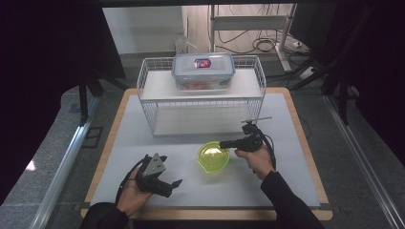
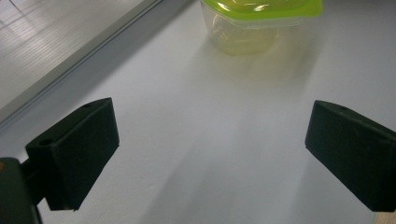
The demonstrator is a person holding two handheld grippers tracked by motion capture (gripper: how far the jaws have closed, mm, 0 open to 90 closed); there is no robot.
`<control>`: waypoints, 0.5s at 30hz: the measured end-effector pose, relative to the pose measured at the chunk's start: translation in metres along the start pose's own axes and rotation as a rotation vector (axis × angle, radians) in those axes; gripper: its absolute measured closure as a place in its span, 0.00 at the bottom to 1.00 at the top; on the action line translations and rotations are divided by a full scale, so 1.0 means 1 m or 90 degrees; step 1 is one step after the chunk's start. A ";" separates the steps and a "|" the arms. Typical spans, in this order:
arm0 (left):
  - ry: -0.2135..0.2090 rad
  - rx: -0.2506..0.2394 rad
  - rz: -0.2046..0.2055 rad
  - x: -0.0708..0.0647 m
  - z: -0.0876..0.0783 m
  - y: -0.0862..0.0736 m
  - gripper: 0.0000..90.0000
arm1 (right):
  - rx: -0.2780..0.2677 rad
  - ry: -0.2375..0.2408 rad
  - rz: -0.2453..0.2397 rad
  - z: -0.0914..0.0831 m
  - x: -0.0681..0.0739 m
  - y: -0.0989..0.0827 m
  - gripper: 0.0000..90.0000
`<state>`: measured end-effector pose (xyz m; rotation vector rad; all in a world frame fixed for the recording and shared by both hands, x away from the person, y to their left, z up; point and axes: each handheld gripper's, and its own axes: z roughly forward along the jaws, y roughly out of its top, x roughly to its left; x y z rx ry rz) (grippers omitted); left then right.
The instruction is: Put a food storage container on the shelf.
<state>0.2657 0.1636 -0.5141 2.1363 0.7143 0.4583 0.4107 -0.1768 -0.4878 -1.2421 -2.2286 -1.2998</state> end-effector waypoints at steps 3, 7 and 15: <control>0.000 0.000 0.000 0.000 0.000 0.000 0.03 | -0.009 -0.001 0.002 -0.002 0.004 0.001 0.92; 0.000 0.001 0.000 0.000 0.000 0.000 0.03 | -0.033 0.028 0.012 -0.010 0.008 0.004 0.94; 0.001 0.000 0.001 0.000 0.000 0.000 0.03 | -0.038 0.011 0.003 -0.017 0.014 0.009 0.94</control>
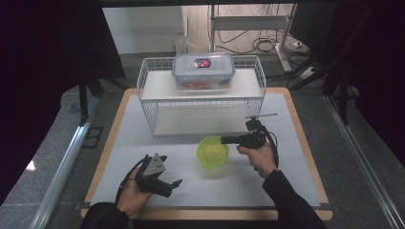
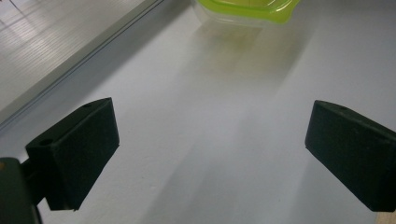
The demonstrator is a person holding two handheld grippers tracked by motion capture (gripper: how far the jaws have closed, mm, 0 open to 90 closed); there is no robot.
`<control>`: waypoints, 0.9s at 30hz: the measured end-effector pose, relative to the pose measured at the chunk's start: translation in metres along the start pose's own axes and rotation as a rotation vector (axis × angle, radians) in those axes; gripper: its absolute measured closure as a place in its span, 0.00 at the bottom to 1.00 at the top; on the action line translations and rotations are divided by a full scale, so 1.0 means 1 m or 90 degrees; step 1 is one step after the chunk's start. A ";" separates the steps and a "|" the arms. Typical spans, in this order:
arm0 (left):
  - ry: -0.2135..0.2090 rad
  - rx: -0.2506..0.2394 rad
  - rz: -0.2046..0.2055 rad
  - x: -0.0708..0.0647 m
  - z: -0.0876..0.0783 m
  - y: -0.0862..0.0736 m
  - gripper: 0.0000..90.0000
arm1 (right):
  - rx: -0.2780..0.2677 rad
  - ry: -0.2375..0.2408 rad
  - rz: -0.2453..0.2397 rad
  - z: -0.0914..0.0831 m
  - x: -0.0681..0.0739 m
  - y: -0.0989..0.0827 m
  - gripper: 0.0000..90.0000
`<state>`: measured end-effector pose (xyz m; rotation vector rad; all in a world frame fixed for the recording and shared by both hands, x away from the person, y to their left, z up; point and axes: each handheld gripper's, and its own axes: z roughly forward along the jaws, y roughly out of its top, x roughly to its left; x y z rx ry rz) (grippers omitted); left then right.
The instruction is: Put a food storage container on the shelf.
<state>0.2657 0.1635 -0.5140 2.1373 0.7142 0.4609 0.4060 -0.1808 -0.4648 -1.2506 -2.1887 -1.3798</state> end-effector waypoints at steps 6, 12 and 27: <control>-0.001 0.001 0.000 0.000 0.000 0.000 0.03 | -0.021 0.020 0.012 -0.009 0.004 0.006 0.94; -0.002 0.001 -0.001 0.001 0.001 0.000 0.03 | -0.055 0.050 0.016 -0.024 0.017 0.020 0.94; -0.006 -0.003 -0.004 0.002 0.001 0.000 0.03 | -0.161 0.114 -0.024 -0.081 0.084 0.098 0.94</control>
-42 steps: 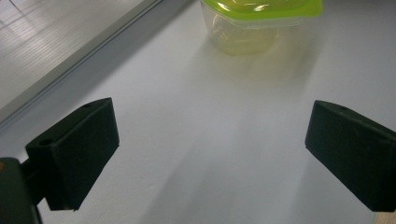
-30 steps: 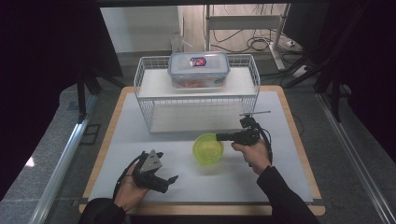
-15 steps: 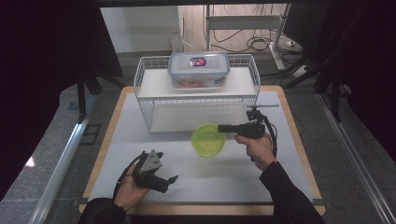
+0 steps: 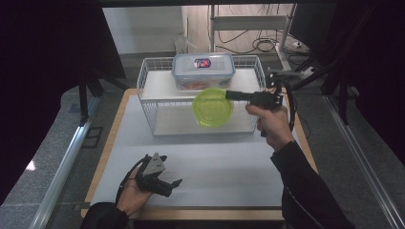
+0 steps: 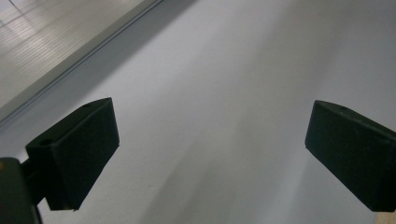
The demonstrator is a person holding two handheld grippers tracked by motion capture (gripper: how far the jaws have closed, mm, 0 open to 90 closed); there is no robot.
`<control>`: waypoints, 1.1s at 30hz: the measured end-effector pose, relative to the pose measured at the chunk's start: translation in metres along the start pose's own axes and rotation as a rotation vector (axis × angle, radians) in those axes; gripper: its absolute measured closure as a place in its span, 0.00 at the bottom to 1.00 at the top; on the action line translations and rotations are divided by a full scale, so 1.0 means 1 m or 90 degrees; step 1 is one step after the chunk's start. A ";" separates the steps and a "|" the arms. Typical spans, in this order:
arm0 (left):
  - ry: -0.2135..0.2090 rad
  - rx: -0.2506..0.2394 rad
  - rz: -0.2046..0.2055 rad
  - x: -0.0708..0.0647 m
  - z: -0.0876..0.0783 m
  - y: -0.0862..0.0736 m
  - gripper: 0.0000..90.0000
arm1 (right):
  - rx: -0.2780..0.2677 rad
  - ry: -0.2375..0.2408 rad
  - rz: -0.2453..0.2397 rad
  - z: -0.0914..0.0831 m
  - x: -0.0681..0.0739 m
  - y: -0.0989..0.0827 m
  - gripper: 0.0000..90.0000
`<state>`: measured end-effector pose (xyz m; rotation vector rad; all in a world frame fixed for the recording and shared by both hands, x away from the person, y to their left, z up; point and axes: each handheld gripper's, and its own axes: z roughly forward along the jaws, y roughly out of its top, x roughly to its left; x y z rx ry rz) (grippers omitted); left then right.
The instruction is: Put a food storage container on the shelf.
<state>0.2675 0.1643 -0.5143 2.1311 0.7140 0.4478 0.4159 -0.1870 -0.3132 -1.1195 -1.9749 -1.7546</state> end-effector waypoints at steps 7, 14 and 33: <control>-0.004 -0.001 -0.001 0.000 -0.001 0.000 0.03 | -0.054 -0.035 -0.012 0.011 0.021 0.063 0.94; -0.012 -0.005 0.000 0.000 -0.001 0.000 0.03 | -0.106 -0.089 0.035 0.039 0.002 0.107 0.94; -0.026 -0.003 0.000 -0.002 0.001 0.000 0.03 | -0.145 -0.169 0.095 0.076 -0.032 0.122 0.82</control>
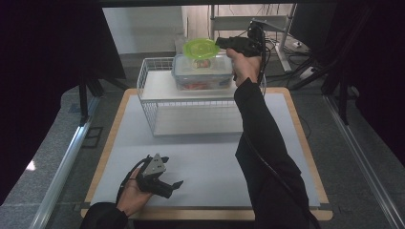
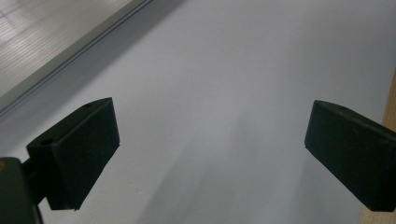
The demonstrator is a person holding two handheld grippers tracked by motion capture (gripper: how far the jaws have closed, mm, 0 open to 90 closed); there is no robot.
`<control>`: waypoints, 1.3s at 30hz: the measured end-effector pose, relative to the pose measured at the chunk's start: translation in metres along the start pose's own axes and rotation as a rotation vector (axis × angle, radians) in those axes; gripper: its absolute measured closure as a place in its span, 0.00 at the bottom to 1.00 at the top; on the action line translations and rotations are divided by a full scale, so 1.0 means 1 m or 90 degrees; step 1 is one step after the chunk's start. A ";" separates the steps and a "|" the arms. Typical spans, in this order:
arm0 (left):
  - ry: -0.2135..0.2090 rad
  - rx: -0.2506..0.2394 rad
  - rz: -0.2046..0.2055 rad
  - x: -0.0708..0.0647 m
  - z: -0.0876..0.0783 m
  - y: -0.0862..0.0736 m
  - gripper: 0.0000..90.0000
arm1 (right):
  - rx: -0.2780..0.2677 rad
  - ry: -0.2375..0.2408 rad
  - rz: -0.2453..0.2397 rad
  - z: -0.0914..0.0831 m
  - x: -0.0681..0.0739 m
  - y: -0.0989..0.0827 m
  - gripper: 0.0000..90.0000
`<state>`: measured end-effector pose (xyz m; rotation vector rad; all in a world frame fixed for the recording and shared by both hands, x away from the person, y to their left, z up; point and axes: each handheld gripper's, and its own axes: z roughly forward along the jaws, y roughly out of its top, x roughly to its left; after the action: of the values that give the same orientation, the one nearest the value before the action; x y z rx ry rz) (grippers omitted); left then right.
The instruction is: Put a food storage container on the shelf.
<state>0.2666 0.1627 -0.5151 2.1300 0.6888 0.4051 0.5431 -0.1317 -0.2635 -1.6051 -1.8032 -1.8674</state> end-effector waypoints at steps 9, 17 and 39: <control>0.005 0.001 0.001 0.001 -0.001 0.000 0.03 | -0.014 -0.052 -0.158 -0.033 0.006 -0.014 0.51; 0.013 0.014 -0.013 0.004 0.000 -0.001 0.04 | 0.038 -0.056 -0.328 -0.079 -0.013 -0.106 0.26; 0.028 0.016 -0.011 0.004 0.000 -0.002 0.02 | 0.156 -0.117 -0.467 -0.134 -0.084 -0.259 0.08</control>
<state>0.2693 0.1663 -0.5163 2.1429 0.7404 0.4372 0.3265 -0.2047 -0.4632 -1.1387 -2.8523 -1.6314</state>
